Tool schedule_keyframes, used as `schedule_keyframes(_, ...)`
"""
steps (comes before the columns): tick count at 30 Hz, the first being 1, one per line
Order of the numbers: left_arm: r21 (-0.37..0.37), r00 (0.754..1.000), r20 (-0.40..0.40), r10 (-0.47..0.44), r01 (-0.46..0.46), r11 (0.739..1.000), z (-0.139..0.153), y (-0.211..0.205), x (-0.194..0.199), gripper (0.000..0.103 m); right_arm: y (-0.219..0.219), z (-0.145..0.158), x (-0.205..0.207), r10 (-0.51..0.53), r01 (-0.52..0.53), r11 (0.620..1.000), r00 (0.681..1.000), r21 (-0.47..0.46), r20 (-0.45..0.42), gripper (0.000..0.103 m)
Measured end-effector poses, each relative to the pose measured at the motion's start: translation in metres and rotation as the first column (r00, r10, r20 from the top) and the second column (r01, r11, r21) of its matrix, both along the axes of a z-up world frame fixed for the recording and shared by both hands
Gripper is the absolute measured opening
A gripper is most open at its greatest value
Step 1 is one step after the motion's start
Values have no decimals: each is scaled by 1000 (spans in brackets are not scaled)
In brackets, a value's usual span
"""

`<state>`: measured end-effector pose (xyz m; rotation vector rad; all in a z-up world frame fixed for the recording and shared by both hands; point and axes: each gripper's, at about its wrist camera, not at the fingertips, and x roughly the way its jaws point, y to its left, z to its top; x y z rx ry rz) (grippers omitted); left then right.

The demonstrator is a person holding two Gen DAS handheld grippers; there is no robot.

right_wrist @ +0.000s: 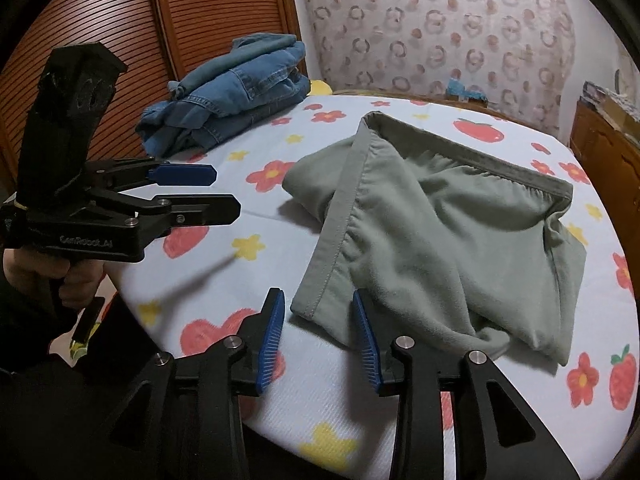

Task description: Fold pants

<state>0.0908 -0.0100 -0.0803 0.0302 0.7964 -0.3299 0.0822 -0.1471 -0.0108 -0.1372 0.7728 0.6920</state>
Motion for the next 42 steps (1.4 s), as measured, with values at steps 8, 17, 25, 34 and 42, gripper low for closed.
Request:
schedule_keyframes(8, 2, 1000, -2, 1, -1, 1000, -1, -1, -1, 73, 18, -7, -9, 2, 3, 998, 997, -62, 77, 40)
schedule_keyframes(17, 3, 1000, 1, 2, -2, 1000, 0, -2, -3, 73, 9, -5, -10, -22, 25, 999, 997, -39, 80, 10)
schedule_keyframes(25, 4, 1000, 9, -5, 5, 1000, 5, -4, 1, 73, -24, 40, 13, -109, 111, 994, 978, -3, 180, 9)
schedule_keyframes(34, 3, 1000, 16, -6, 6, 1000, 10, -5, 2, 73, -59, 40, 75, -218, 225, 973, 968, -49, 125, 9)
schedule_keyframes(42, 3, 1000, 16, -10, 10, 1000, 11, -6, 5, 73, -55, 36, 101, -264, 273, 959, 958, -72, 111, 8)
